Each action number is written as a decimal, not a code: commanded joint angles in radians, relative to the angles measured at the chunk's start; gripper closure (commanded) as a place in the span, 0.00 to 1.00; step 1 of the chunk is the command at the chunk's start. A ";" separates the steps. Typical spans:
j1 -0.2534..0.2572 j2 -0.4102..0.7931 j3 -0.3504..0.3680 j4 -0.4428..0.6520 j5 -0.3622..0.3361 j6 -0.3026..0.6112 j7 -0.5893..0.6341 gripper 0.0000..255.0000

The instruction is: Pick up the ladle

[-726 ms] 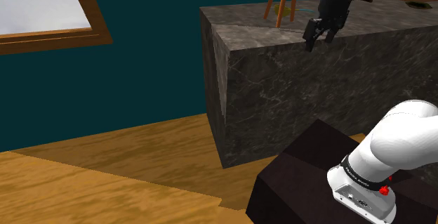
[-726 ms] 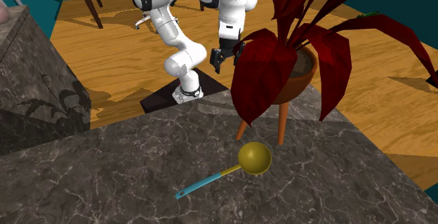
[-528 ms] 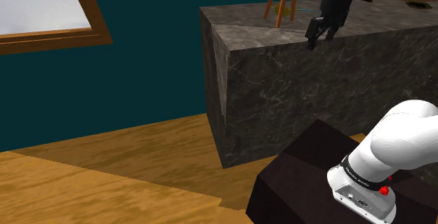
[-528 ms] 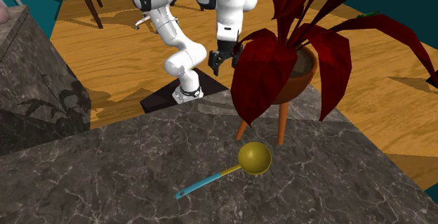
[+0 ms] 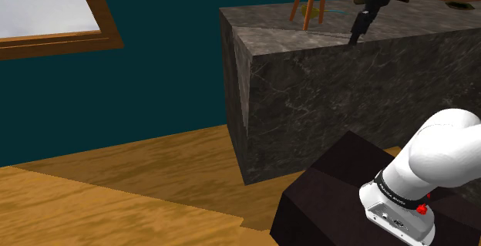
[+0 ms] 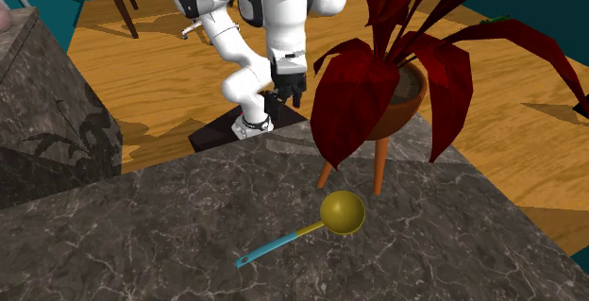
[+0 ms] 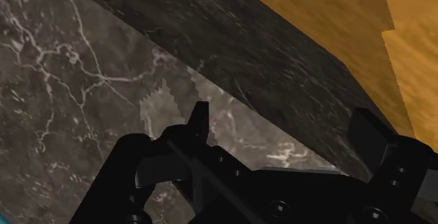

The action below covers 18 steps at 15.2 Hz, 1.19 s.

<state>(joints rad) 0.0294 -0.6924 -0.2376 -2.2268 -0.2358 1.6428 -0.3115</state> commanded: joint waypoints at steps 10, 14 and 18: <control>0.137 0.334 -0.325 0.320 0.031 0.114 -0.636 0.00; 0.184 0.515 -0.445 0.491 0.147 0.122 -0.892 0.00; 0.172 0.745 -0.540 0.705 0.340 0.082 -1.165 0.00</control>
<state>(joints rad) 0.2078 -0.0171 -0.7536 -1.5896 0.0429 1.7413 -1.3965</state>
